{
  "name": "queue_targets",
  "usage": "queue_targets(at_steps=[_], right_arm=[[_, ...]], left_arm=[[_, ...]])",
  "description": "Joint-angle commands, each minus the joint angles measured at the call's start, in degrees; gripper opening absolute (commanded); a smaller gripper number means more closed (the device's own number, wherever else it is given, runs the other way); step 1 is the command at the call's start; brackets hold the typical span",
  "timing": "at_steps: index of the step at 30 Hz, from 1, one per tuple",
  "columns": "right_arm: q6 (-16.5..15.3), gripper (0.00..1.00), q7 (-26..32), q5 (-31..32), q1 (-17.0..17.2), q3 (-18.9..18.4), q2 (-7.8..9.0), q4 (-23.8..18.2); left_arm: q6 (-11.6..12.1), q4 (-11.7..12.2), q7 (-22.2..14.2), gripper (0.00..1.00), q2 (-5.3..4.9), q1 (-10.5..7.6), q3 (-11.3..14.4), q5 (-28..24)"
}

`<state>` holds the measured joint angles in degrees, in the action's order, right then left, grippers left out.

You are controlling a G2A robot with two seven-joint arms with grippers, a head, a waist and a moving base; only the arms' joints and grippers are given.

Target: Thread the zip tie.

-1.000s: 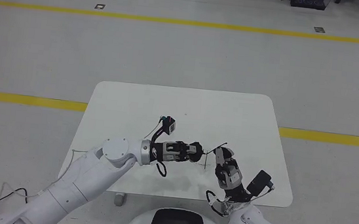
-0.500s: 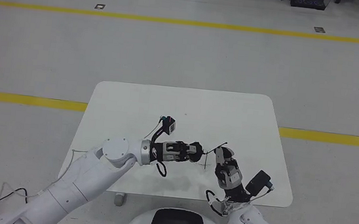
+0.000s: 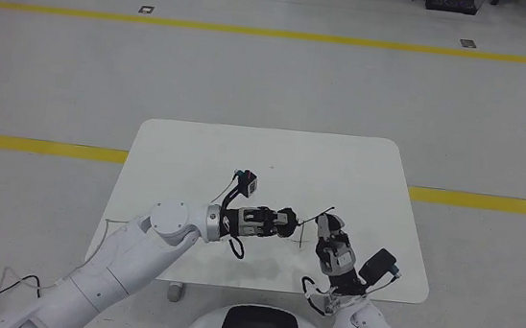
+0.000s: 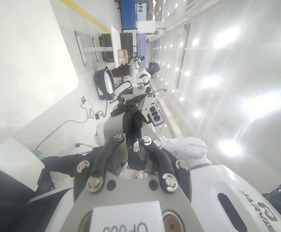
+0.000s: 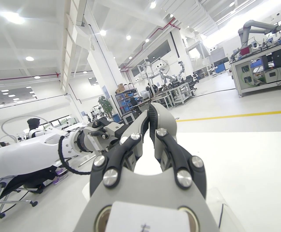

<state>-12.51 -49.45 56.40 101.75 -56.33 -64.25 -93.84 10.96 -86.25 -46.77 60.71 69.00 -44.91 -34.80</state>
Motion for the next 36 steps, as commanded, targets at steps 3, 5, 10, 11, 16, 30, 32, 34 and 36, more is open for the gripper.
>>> queue_targets(at_steps=[3, 5, 10, 11, 16, 30, 32, 34, 36], right_arm=[[0.6, 0.0, 0.34, -0.3, 0.29, -0.29, -0.25, -0.26], [0.61, 0.0, 0.55, -0.27, 0.34, -0.36, -0.37, -0.3], [-0.07, 0.0, 1.21, 0.16, 0.3, -0.4, -0.66, -0.2], [-0.33, 0.0, 1.3, 0.32, 0.28, -0.4, -0.7, -0.16], [-1.55, 0.0, 0.24, 1.13, 0.27, -0.53, -0.93, -0.11], [-6.16, 0.0, -3.06, 4.45, 0.61, -1.1, -1.31, 0.24], [-6.45, 0.0, -2.96, 4.54, 0.65, -1.22, -1.35, 0.37], [-6.32, 0.0, -2.67, 4.57, 0.7, -1.39, -1.42, 0.47], [-5.88, 0.0, -2.37, 4.49, 0.78, -1.53, -1.5, 0.49]], left_arm=[[0.0, 0.0, 0.0, 0.0, 0.0, 0.0, 0.0, 0.0], [0.0, 0.0, 0.0, 0.0, 0.0, 0.0, 0.0, 0.0], [0.0, 0.0, 0.0, 0.0, 0.0, 0.0, 0.0, 0.0], [0.0, 0.0, 0.0, 0.0, 0.0, 0.0, 0.0, 0.0], [0.0, 0.0, 0.0, 0.0, 0.0, 0.0, 0.0, 0.0], [0.0, 0.0, 0.0, 0.0, 0.0, 0.0, 0.0, 0.0], [0.0, 0.0, 0.0, 0.0, 0.0, 0.0, 0.0, 0.0], [0.0, 0.0, 0.0, 0.0, 0.0, 0.0, 0.0, 0.0], [0.0, 0.0, 0.0, 0.0, 0.0, 0.0, 0.0, 0.0]])
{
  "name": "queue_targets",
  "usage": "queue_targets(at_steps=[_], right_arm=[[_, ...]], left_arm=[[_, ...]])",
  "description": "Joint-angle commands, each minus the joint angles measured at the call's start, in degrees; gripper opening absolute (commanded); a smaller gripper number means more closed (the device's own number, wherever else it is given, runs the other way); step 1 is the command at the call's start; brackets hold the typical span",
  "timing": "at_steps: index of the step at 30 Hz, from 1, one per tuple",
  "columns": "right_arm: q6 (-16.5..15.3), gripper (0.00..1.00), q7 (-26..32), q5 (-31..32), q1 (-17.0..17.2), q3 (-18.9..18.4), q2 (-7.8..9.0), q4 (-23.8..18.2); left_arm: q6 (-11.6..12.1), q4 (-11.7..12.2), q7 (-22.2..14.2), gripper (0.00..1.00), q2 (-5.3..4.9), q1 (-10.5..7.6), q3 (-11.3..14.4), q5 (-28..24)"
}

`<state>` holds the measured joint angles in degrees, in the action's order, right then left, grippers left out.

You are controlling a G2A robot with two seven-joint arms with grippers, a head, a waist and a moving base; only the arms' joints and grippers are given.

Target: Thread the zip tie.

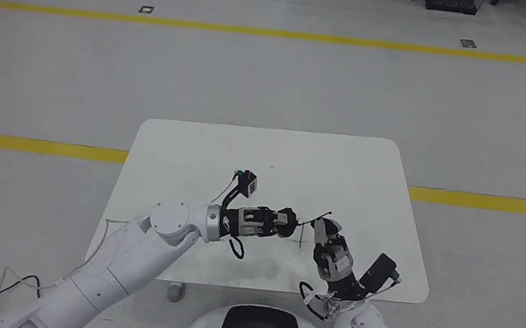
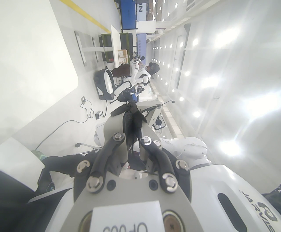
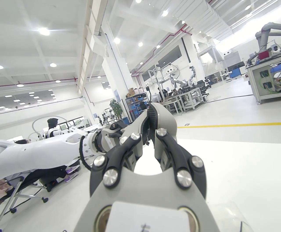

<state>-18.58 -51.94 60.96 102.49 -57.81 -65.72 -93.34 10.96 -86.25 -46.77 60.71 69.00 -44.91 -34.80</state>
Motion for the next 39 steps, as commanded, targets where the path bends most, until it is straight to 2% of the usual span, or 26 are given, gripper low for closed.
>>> queue_targets(at_steps=[1, 12, 39], right_arm=[[0.49, 0.0, 0.37, -0.23, 0.1, -0.16, -0.09, 0.07], [-0.87, 0.0, 2.59, -0.31, 0.09, -0.49, -0.41, 0.53], [-0.9, 0.0, 3.87, -1.07, -1.05, 1.13, -0.11, 1.29]], left_arm=[[0.0, 0.0, 0.0, 0.0, 0.0, 0.0, 0.0, 0.0], [0.0, 0.0, 0.0, 0.0, 0.0, 0.0, 0.0, 0.0], [0.0, 0.0, 0.0, 0.0, 0.0, 0.0, 0.0, 0.0]])
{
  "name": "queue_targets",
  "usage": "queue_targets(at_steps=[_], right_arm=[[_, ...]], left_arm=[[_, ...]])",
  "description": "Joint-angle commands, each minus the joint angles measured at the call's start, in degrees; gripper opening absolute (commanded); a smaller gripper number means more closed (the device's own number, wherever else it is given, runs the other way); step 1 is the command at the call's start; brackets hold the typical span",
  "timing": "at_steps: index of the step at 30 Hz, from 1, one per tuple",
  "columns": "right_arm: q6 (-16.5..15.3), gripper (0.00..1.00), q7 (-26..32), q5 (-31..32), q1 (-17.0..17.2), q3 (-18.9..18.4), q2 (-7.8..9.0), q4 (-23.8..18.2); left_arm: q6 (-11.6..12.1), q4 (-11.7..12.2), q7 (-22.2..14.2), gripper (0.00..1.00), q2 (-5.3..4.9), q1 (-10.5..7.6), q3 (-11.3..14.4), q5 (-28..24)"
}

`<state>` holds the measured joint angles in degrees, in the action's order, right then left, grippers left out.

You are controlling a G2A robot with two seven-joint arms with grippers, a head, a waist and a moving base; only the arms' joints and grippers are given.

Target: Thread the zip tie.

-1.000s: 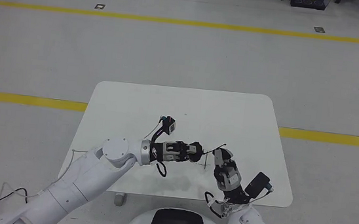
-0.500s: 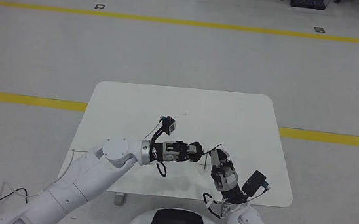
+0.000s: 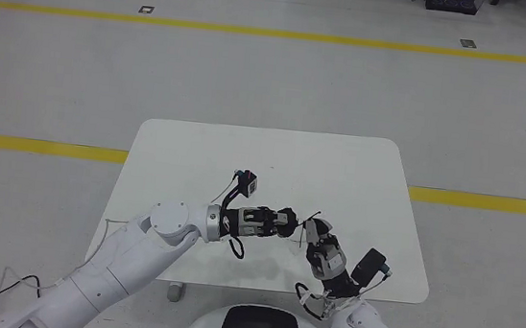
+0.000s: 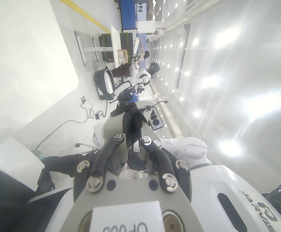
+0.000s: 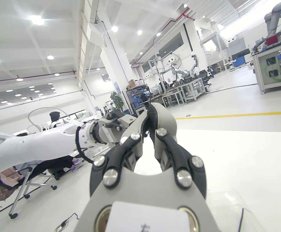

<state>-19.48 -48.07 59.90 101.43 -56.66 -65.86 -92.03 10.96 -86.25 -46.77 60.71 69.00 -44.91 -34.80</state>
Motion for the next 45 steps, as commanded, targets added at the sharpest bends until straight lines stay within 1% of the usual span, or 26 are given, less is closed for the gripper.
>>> queue_targets(at_steps=[1, 2, 9, 13, 14, 16, 17, 26, 29, 33, 37, 42, 45], right_arm=[[0.0, 0.18, 0.05, -0.04, 0.04, -0.03, 0.08, -0.05], [0.0, 1.0, 0.08, -0.15, 0.07, -0.06, 0.12, -0.11], [0.0, 1.0, -0.01, -0.8, 0.73, -0.75, 0.9, -1.28], [0.0, 1.0, -0.64, -0.96, 1.95, -2.06, 2.3, -2.99], [0.0, 1.0, -0.33, -1.75, 2.47, -2.09, 2.98, -3.81], [0.0, 1.0, 2.76, -2.13, 2.67, -1.41, 4.38, -5.02], [0.0, 1.0, 3.05, -2.22, 2.66, -1.42, 4.63, -5.18], [0.0, 1.0, 3.05, -2.22, 2.66, -1.42, 4.63, -5.18], [0.0, 1.0, 4.38, -5.63, 2.87, -2.64, 4.97, -7.54], [0.0, 1.0, 6.75, -8.96, 4.75, -5.59, 6.71, -11.82], [0.0, 1.0, 11.24, -13.35, 6.23, -8.49, 9.35, -16.18], [0.0, 1.0, 16.94, -19.03, 7.01, -11.53, 12.29, -19.19], [0.0, 1.0, 20.12, -22.36, 7.43, -12.72, 13.98, -20.75]], left_arm=[[0.0, 0.0, 0.0, 0.0, 0.0, 0.0, 0.0, 0.0], [0.0, 0.0, 0.0, 0.0, 0.0, 0.0, 0.0, 0.0], [0.0, 0.0, 0.0, 0.0, 0.0, 0.0, 0.0, 0.0], [0.0, 0.0, 0.0, 0.0, 0.0, 0.0, 0.0, 0.0], [0.0, 0.0, 0.0, 0.0, 0.0, 0.0, 0.0, 0.0], [0.0, 0.0, 0.0, 0.0, 0.0, 0.0, 0.0, 0.0], [0.0, 0.0, 0.0, 0.0, 0.0, 0.0, 0.0, 0.0], [0.0, 0.0, 0.0, 0.0, 0.0, 0.0, 0.0, 0.0], [0.0, 0.0, 0.0, 0.0, 0.0, 0.0, 0.0, 0.0], [0.0, 0.0, 0.0, 0.0, 0.0, 0.0, 0.0, 0.0], [0.0, 0.0, 0.0, 0.0, 0.0, 0.0, 0.0, 0.0], [0.0, 0.0, 0.0, 0.0, 0.0, 0.0, 0.0, 0.0], [0.0, 0.0, 0.0, 0.0, 0.0, 0.0, 0.0, 0.0]])
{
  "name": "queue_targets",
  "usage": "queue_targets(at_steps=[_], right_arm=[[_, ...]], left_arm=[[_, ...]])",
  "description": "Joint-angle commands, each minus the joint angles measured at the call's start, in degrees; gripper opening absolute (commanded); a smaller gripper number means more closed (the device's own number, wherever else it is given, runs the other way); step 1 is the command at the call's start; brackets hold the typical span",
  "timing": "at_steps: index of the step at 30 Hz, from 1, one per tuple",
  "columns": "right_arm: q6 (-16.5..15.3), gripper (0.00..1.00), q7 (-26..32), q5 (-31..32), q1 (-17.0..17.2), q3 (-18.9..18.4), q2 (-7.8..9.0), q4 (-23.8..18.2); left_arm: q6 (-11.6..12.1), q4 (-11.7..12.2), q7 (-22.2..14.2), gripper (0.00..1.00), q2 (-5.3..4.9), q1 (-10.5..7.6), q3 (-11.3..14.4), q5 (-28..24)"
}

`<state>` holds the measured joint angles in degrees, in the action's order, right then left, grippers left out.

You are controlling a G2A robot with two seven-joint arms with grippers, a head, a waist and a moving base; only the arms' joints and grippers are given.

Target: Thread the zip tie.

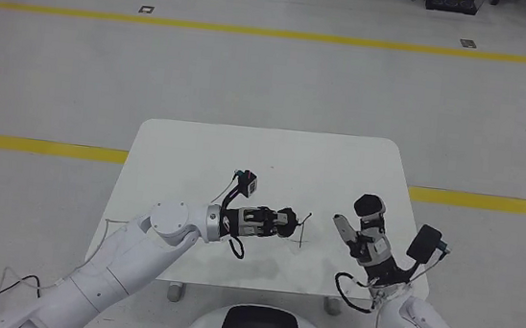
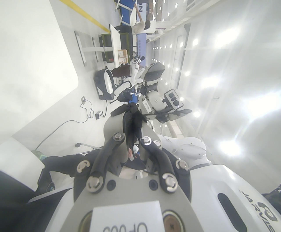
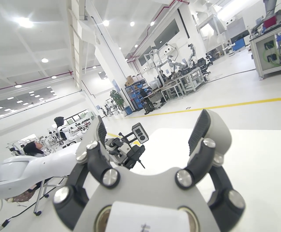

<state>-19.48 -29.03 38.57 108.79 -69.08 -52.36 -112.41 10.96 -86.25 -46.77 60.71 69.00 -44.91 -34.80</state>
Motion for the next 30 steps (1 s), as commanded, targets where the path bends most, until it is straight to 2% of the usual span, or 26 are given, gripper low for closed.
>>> queue_targets(at_steps=[1, 6, 10, 19, 30], right_arm=[[0.0, 1.0, 2.18, -2.01, 0.15, -0.53, 0.99, -0.9], [0.0, 1.0, 10.64, -8.66, 0.43, -0.86, 4.09, -3.61], [0.0, 1.0, 15.16, -12.11, 0.65, -1.15, 6.24, -3.97], [0.0, 1.0, 17.43, -17.65, 0.45, 0.09, 10.0, -5.73], [0.0, 1.0, 18.54, -19.59, -1.08, 4.17, 14.23, -8.23]], left_arm=[[0.0, 0.0, 0.0, 0.0, 0.0, 0.0, 0.0, 0.0], [0.0, 0.0, 0.0, 0.0, 0.0, 0.0, 0.0, 0.0], [0.0, 0.0, 0.0, 0.0, 0.0, 0.0, 0.0, 0.0], [0.0, 0.0, 0.0, 0.0, 0.0, 0.0, 0.0, 0.0], [0.0, 0.0, 0.0, 0.0, 0.0, 0.0, 0.0, 0.0]])
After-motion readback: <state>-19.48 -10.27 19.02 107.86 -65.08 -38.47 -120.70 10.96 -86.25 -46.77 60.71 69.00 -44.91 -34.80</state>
